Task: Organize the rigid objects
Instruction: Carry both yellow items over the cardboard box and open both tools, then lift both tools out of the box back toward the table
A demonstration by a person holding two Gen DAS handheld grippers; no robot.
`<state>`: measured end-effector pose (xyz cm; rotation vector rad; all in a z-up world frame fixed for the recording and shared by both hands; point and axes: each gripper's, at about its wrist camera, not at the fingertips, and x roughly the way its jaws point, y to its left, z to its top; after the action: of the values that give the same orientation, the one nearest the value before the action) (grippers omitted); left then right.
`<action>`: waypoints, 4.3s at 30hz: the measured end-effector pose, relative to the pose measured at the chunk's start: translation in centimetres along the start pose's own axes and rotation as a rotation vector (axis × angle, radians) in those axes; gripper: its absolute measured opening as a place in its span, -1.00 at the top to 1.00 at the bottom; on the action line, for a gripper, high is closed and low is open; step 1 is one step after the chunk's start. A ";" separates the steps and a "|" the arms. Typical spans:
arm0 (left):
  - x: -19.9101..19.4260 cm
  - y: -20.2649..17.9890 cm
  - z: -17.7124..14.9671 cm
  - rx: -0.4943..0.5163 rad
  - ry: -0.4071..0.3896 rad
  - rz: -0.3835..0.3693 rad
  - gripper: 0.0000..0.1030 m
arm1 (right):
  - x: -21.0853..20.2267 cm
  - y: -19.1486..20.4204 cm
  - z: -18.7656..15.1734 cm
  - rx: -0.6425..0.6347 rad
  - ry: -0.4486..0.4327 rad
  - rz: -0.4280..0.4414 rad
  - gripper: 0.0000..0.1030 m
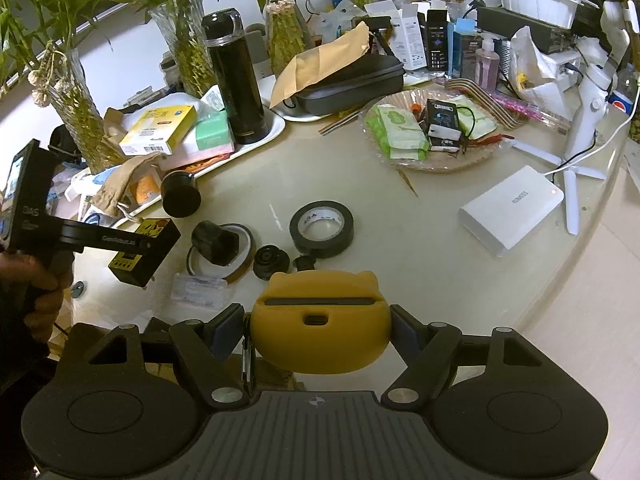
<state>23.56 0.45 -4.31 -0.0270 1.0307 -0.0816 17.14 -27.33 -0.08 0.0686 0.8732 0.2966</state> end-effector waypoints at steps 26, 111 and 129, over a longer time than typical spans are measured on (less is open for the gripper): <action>-10.8 -1.9 -4.7 -0.023 -0.100 -0.115 -0.05 | -1.9 5.2 -1.7 -0.061 0.024 0.092 -0.53; -13.0 -0.2 -14.3 0.023 -0.070 -0.067 -0.08 | -3.9 5.4 -7.7 -0.086 0.075 -0.019 -1.00; -10.8 -0.3 -11.4 0.038 -0.090 -0.074 -0.08 | -1.0 4.2 -3.7 -0.070 0.065 -0.015 -0.96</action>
<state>8.24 1.24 -0.95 -0.0335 0.9380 -0.1658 12.80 -23.86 -0.97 -0.0121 0.9268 0.3167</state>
